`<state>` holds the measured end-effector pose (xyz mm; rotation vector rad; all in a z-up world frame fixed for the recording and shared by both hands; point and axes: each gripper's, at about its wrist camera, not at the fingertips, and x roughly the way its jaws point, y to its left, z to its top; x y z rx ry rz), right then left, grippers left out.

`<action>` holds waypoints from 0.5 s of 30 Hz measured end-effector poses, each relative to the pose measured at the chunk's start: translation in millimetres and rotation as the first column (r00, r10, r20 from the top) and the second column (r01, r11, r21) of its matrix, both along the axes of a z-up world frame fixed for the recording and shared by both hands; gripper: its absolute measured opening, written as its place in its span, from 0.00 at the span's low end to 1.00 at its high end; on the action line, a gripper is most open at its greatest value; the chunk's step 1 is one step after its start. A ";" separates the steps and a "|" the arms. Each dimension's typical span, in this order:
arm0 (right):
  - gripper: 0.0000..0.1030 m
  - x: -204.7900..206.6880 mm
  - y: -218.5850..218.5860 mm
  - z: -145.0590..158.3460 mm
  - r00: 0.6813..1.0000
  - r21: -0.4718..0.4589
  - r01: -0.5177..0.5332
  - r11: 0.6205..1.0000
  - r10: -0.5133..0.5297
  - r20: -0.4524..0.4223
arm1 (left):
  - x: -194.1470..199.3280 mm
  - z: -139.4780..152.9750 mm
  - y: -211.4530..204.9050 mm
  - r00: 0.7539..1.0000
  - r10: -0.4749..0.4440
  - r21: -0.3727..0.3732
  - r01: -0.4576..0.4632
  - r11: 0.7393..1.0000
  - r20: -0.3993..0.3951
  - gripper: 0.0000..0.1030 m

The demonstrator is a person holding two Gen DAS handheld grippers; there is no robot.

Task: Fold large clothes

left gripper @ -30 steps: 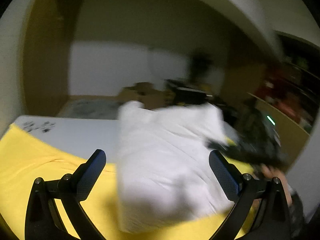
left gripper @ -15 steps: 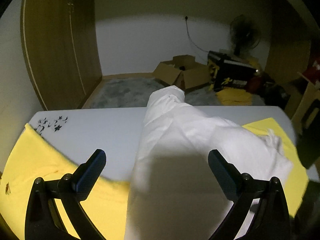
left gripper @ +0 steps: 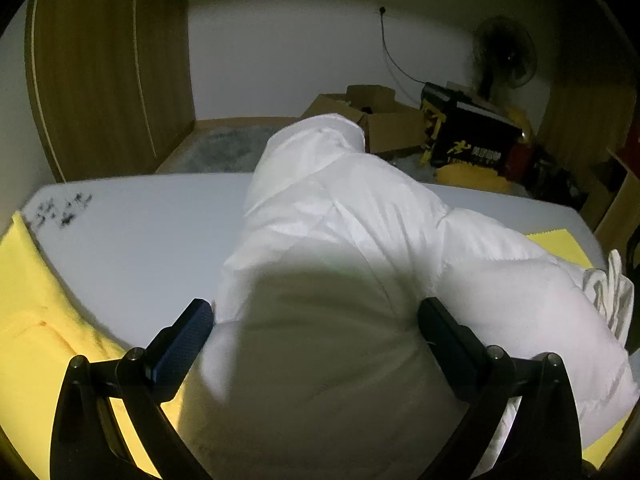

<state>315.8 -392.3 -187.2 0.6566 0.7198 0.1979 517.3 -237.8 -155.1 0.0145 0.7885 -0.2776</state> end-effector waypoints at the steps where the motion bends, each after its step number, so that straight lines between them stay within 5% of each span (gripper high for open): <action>1: 0.12 0.7 1.0 -0.8 1.000 -0.008 -0.001 1.000 0.001 0.000 | -0.8 -1.8 -1.3 1.000 0.000 0.003 0.000 1.000 0.001 1.00; 15: 0.12 14.6 -11.6 4.1 1.000 -0.048 0.007 0.999 -0.007 -0.009 | 7.5 -18.6 -3.6 0.999 -0.008 -0.012 0.007 1.000 -0.034 1.00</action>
